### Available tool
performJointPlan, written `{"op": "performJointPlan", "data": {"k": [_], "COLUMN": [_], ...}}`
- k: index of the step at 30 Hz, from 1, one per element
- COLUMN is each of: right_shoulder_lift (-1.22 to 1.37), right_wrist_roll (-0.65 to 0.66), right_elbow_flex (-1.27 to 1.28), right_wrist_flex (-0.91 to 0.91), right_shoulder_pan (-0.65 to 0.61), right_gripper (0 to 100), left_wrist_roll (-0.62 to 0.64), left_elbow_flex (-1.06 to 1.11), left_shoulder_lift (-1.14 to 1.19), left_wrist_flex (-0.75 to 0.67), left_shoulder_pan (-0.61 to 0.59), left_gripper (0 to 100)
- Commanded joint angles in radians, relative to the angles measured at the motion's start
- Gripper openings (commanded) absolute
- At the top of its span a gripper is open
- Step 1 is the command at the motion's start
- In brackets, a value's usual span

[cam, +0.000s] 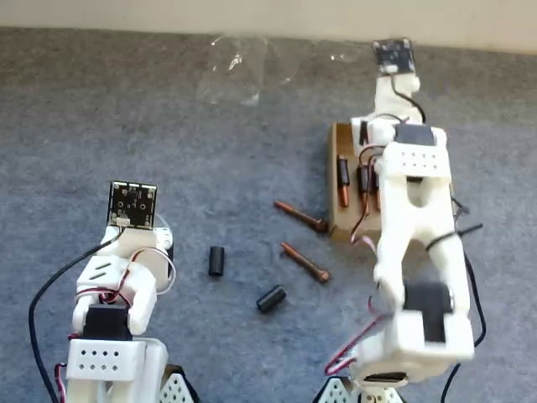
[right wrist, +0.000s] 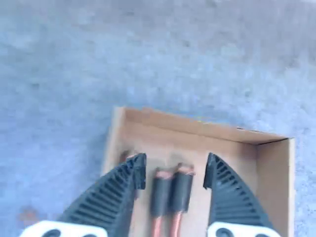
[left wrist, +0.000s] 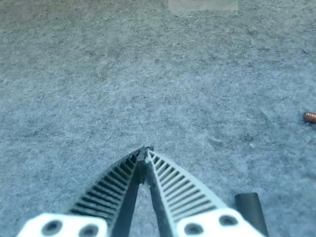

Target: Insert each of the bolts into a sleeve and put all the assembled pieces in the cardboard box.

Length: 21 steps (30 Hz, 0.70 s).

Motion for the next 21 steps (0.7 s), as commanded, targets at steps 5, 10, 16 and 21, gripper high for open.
{"op": "performJointPlan", "data": {"k": [5, 10, 16, 21], "right_shoulder_lift": [-0.384, -0.545, -0.736, -0.885], "right_wrist_roll": [0.011, 0.101, 0.143, 0.143], "right_elbow_flex": [0.053, 0.180, 0.398, 0.567], "right_wrist_flex": [0.271, 0.349, 0.348, 0.348], "right_shoulder_pan": [-0.174, -0.259, -0.274, -0.274], "right_gripper": [17.3, 17.3, 17.3, 17.3], "left_wrist_roll": [-0.003, -0.003, -0.003, -0.003], "left_elbow_flex": [0.002, 0.010, 0.012, 0.012], "left_shoulder_lift": [-0.002, -0.002, -0.002, -0.002], "left_wrist_flex": [-0.023, -0.025, -0.025, -0.025], "left_shoulder_pan": [-0.010, -0.010, -0.010, -0.010], "left_gripper": [1, 1, 1, 1]}}
